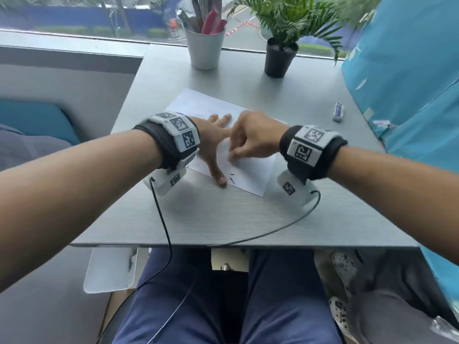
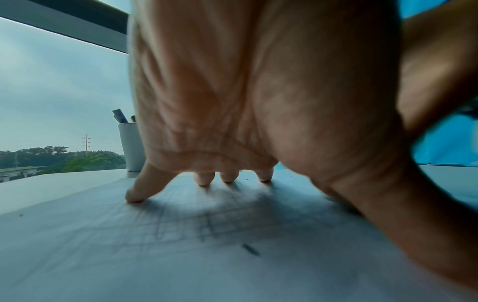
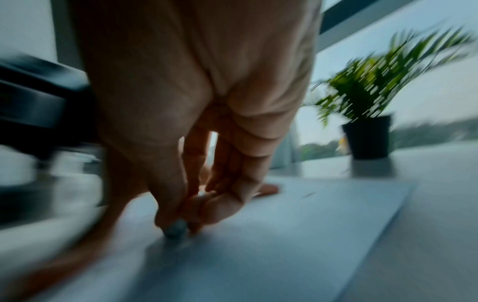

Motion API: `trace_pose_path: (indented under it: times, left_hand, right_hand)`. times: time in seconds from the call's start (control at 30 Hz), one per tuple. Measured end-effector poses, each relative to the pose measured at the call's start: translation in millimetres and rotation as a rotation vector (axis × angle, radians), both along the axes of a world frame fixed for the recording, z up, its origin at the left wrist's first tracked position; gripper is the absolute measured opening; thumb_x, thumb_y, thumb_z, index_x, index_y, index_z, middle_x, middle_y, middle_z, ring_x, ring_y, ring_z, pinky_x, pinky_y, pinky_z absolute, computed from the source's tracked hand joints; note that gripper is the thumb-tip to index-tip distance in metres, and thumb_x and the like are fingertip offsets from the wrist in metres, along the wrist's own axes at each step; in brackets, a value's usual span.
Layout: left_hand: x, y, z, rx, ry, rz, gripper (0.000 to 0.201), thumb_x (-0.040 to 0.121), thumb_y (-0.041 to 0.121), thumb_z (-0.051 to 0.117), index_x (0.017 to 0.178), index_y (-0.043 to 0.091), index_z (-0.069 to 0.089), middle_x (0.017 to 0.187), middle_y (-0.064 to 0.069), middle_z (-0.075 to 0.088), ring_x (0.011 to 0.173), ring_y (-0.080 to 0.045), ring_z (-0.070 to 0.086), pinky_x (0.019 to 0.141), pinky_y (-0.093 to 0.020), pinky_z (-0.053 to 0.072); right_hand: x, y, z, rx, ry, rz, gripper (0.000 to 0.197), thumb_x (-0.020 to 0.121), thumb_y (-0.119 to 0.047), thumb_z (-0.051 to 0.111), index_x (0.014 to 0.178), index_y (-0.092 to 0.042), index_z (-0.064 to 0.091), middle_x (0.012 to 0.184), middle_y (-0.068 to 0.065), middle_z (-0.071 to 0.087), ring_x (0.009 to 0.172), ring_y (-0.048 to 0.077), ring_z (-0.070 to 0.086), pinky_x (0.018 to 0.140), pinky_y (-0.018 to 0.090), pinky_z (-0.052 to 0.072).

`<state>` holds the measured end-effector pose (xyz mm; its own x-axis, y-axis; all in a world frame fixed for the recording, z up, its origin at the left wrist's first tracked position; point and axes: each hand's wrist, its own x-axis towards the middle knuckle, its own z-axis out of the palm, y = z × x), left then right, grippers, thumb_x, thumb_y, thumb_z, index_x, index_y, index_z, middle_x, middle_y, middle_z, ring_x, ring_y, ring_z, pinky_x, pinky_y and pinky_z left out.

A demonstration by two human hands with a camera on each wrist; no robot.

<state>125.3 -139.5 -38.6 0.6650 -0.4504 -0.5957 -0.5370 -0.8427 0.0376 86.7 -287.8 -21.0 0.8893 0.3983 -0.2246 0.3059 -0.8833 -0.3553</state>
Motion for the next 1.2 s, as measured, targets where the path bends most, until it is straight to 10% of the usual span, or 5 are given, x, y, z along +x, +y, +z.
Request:
trace_pose_path:
  times: [0.13, 0.27, 0.43, 0.63, 1.2]
  left_hand:
    - [2.1, 1.6, -3.0, -0.016, -0.013, 0.011, 0.150, 0.041, 0.078, 0.084, 0.153, 0.050, -0.012, 0.161, 0.009, -0.031, 0.150, -0.022, -0.023, 0.119, -0.065, 0.005]
    - [3.5, 0.5, -2.7, -0.015, 0.038, -0.020, 0.133, 0.042, 0.079, 0.082, 0.154, 0.051, 0.014, 0.159, 0.001, -0.035, 0.147, -0.029, -0.028, 0.118, -0.067, -0.002]
    - [1.7, 2.2, -2.9, 0.002, -0.024, 0.006, 0.150, 0.043, 0.077, 0.083, 0.152, 0.048, -0.016, 0.161, 0.009, -0.032, 0.150, -0.020, -0.024, 0.120, -0.063, 0.006]
    - [4.9, 0.5, -3.4, 0.002, 0.025, -0.020, 0.143, 0.043, 0.079, 0.082, 0.155, 0.048, -0.001, 0.159, -0.001, -0.035, 0.147, -0.031, -0.028, 0.118, -0.067, -0.001]
    - [0.1, -1.4, 1.0, 0.031, 0.002, 0.008, 0.145, 0.045, 0.078, 0.082, 0.154, 0.047, -0.008, 0.159, 0.006, -0.035, 0.149, -0.024, -0.026, 0.119, -0.066, 0.003]
  right_hand:
    - [20.0, -7.7, -1.5, 0.002, -0.107, -0.140, 0.008, 0.071, -0.020, 0.079, 0.067, -0.020, 0.072, 0.063, -0.006, 0.061, 0.061, 0.011, 0.056, 0.055, 0.019, 0.039]
    - [-26.2, 12.1, -7.2, 0.001, 0.035, 0.079, 0.008, 0.074, -0.016, 0.080, 0.071, -0.017, 0.073, 0.072, -0.008, 0.065, 0.067, 0.004, 0.060, 0.057, 0.018, 0.047]
    - [19.2, -12.6, 0.3, -0.021, -0.122, -0.114, 0.010, 0.071, -0.020, 0.079, 0.065, -0.021, 0.071, 0.065, -0.002, 0.066, 0.061, 0.012, 0.057, 0.058, 0.020, 0.040]
    - [-23.7, 10.5, -7.0, 0.011, 0.013, 0.088, 0.008, 0.074, -0.018, 0.081, 0.070, -0.017, 0.074, 0.069, -0.009, 0.067, 0.066, 0.002, 0.061, 0.058, 0.017, 0.049]
    - [-0.5, -0.9, -2.8, 0.011, -0.067, -0.027, 0.006, 0.074, -0.014, 0.077, 0.070, -0.017, 0.074, 0.063, -0.015, 0.058, 0.061, 0.002, 0.055, 0.060, 0.023, 0.050]
